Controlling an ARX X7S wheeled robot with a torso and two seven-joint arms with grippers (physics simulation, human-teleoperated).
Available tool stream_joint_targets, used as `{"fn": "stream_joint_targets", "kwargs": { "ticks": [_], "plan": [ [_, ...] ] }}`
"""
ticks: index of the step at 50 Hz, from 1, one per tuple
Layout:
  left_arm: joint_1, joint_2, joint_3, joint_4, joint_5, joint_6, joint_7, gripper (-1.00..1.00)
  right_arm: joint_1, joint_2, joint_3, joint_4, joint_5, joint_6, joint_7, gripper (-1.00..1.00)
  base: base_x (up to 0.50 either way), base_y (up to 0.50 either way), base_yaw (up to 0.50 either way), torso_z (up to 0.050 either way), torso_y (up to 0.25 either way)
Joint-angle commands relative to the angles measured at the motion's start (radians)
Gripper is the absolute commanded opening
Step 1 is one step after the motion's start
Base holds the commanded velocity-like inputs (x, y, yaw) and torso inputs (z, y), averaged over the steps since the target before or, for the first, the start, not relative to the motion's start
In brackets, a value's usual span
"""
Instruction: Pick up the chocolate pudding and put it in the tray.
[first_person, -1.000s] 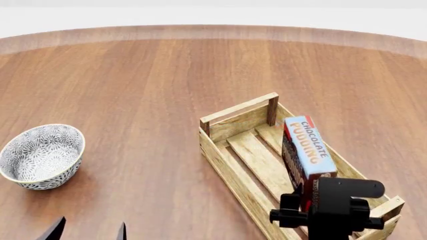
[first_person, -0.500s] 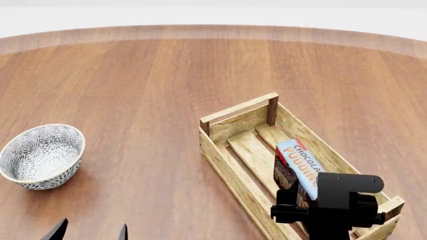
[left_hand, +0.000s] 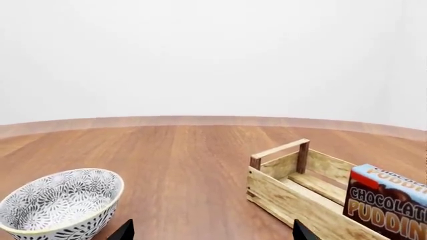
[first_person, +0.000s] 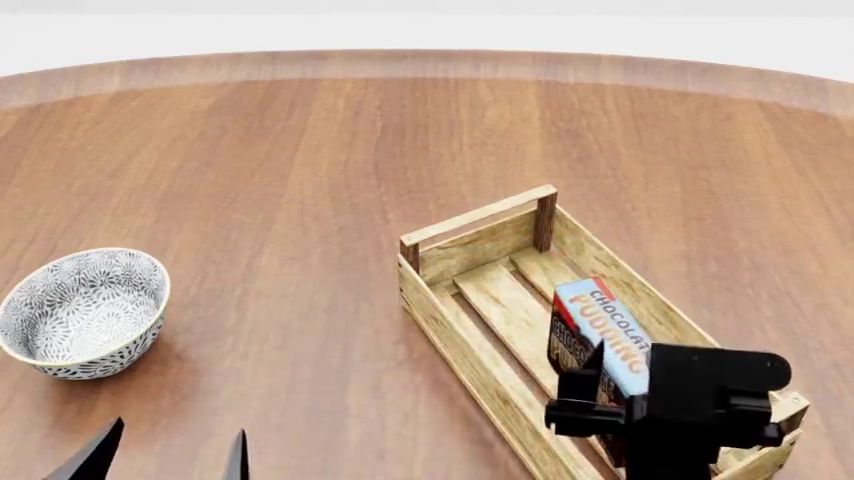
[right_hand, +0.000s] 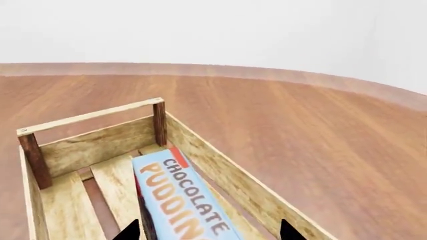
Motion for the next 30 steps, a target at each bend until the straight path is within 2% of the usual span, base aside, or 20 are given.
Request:
{"fn": "stream_joint_targets", "kwargs": {
  "ticks": [1,8,30],
  "plan": [
    [0.007,-0.036,-0.003,0.163,0.000,-0.076,-0.041,1.00,-0.195,0.053,0.043,-0.448,0.096,0.108,0.037,1.00,0.00,0.00,0.00,0.000,0.000],
    [0.020,-0.065,-0.001,0.295,0.008,-0.131,-0.070,1.00,-0.299,0.100,0.031,-0.744,0.096,0.176,0.101,1.00,0.00,0.00,0.00,0.000,0.000],
    [0.057,-0.115,-0.007,0.524,0.004,-0.205,-0.119,1.00,-0.506,0.168,0.026,-1.142,0.076,0.189,0.186,1.00,0.00,0.00,0.00,0.000,0.000]
  ]
}}
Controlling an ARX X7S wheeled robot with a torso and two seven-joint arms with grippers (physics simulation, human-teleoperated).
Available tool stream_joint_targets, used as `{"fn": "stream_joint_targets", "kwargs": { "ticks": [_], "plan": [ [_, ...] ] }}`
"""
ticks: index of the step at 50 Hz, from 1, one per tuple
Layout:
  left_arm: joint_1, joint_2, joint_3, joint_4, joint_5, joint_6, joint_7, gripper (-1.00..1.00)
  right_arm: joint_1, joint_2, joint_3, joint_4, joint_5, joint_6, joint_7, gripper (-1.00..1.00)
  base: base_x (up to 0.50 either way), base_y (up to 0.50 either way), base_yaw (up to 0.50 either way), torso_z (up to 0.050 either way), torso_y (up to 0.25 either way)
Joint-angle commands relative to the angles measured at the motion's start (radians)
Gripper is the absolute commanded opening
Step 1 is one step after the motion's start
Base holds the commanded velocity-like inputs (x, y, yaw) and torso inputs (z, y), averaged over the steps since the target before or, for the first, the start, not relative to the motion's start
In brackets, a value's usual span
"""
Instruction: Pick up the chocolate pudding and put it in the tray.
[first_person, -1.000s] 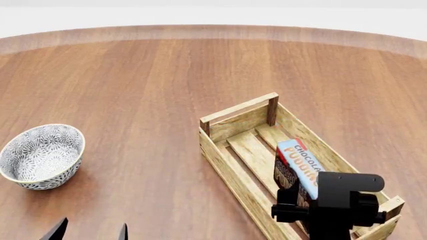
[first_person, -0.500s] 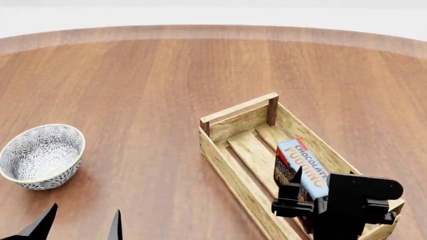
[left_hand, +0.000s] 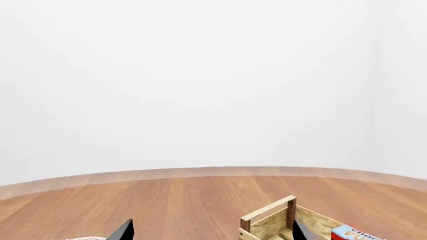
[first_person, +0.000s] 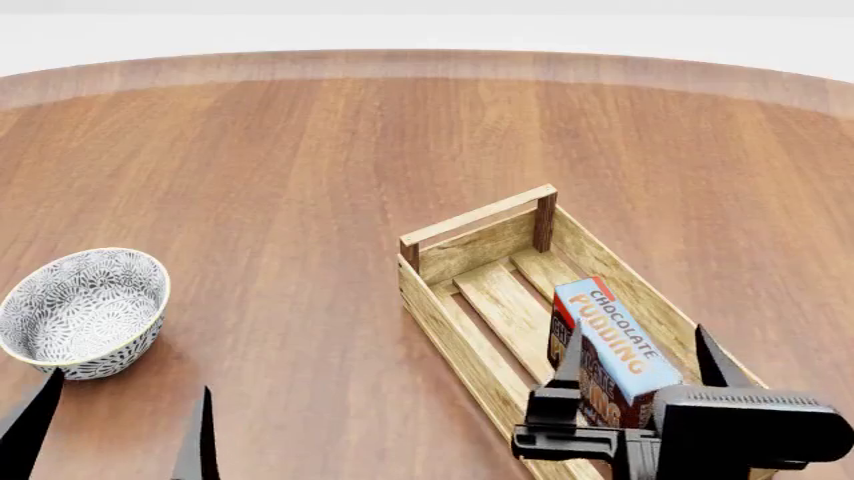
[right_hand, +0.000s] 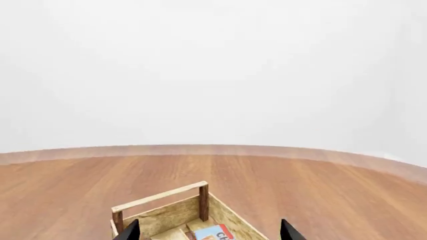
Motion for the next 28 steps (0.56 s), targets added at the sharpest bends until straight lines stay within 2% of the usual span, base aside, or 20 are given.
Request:
{"fn": "stream_joint_targets", "kwargs": {
  "ticks": [1,28],
  "plan": [
    [0.013,-0.024,-0.002,0.113,0.001,-0.041,-0.027,1.00,-0.103,0.036,-0.003,-0.207,-0.013,0.009,0.044,1.00,0.00,0.00,0.00,0.000,0.000],
    [0.047,-0.038,0.004,0.138,0.012,-0.003,-0.035,1.00,-0.175,0.034,-0.029,-0.270,-0.065,-0.045,0.071,1.00,0.00,0.00,0.00,0.000,0.000]
  ]
}}
